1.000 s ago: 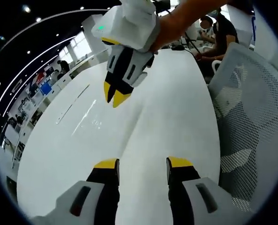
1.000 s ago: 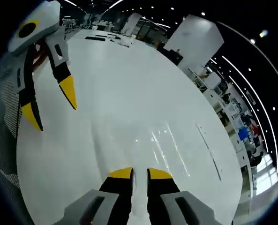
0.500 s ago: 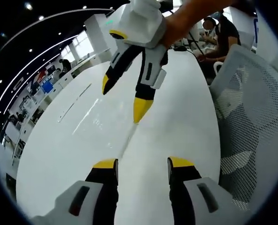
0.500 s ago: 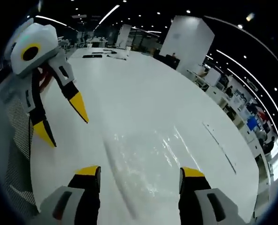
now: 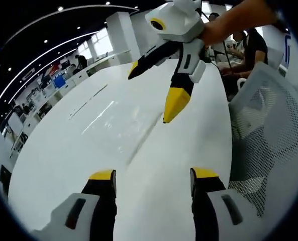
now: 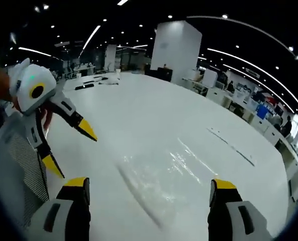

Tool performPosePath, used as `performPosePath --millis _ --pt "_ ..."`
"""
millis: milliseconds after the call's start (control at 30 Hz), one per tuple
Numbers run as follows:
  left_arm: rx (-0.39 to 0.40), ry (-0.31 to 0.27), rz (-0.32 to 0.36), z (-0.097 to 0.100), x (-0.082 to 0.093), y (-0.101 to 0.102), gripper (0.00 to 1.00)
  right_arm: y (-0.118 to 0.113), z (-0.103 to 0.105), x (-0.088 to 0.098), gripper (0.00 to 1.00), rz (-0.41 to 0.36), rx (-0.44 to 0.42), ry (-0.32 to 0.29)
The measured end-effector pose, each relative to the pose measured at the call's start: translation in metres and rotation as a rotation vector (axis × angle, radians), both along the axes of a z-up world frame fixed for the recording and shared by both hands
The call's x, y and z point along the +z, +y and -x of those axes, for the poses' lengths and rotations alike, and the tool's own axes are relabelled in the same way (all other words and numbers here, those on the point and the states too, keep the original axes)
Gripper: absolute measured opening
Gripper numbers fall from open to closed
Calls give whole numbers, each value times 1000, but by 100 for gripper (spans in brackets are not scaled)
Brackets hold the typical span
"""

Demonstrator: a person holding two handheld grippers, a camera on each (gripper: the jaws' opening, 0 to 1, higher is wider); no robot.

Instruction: Open the resealable bag by pulling the two sides of the seal apart until the entire bag opening is separated and visibly accessible.

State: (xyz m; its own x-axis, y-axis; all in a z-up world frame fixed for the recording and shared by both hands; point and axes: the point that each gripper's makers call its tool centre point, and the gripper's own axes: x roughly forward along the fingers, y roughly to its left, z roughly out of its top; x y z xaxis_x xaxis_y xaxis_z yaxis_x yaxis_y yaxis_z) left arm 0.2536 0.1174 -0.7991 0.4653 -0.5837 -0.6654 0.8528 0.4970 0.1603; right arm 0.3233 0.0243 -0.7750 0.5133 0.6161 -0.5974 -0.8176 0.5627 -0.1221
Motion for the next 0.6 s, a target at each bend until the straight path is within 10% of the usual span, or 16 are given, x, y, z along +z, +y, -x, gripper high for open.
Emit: performPosePath --millis 600 --pt "95 34 199 40 26 2 99 -24 62 4 100 -167 -170 55"
